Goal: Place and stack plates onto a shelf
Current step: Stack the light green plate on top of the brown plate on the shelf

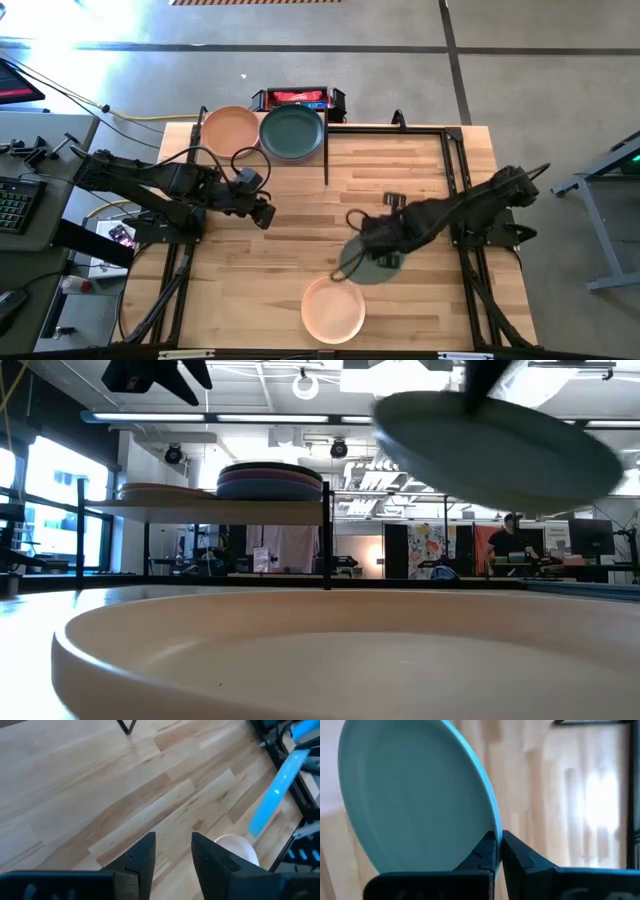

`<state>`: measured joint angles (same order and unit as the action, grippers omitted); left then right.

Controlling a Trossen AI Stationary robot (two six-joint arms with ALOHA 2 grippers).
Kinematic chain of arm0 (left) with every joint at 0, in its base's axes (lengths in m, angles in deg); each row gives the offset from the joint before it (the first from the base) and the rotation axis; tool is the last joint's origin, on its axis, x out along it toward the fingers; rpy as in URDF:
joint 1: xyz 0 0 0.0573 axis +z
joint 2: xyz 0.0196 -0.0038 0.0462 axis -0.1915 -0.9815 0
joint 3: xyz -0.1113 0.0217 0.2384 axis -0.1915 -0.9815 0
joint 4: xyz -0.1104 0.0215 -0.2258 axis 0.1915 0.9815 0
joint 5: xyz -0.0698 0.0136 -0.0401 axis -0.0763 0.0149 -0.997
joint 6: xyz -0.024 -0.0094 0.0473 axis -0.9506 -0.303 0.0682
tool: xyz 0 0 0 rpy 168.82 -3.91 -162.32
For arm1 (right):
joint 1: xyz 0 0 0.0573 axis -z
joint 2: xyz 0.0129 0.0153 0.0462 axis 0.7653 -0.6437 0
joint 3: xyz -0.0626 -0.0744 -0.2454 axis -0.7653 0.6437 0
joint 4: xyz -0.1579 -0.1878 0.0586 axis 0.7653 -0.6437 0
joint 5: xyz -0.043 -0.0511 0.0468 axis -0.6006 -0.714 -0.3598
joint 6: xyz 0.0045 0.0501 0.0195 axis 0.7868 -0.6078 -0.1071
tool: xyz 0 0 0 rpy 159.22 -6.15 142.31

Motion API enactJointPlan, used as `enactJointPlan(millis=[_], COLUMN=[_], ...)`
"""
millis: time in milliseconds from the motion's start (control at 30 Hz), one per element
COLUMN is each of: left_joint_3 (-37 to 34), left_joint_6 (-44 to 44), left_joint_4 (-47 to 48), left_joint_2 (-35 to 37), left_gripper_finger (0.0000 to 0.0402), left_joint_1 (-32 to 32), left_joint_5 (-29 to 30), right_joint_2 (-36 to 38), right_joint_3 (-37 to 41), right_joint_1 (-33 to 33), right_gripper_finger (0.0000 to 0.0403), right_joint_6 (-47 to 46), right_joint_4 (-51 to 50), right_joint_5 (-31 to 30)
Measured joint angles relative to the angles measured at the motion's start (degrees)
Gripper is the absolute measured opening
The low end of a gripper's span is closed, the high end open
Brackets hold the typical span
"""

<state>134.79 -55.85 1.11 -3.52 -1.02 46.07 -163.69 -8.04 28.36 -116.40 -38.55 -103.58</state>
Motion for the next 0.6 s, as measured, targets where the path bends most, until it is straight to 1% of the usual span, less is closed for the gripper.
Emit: enactJointPlan(millis=[133, 233, 400, 600], left_joint_3=[0.02, 0.04, 0.04, 0.04], left_joint_6=[-3.51, -1.76, 2.82, 3.59], left_joint_4=[-2.21, -5.97, -13.44, -17.07], left_joint_2=[-0.93, -2.31, -6.07, -9.3], left_gripper_finger=[0.0138, 0.0146, 0.0145, 0.0138], left_joint_1=[0.02, 0.01, 0.02, 0.0], left_joint_5=[0.84, 1.08, 1.23, 2.45], right_joint_2=[0.0, 0.02, 0.0, 0.0], right_joint_3=[-4.5, -6.56, -8.1, -8.05], right_joint_1=[3.34, 6.2, 9.71, 12.34], right_gripper_finger=[0.0, 0.0, 0.0, 0.0], right_joint_6=[-1.6, -1.71, -1.71, -3.12], right_joint_4=[0.1, 2.17, 4.75, 4.63], right_joint_5=[-3.94, -4.39, -4.27, -4.19])
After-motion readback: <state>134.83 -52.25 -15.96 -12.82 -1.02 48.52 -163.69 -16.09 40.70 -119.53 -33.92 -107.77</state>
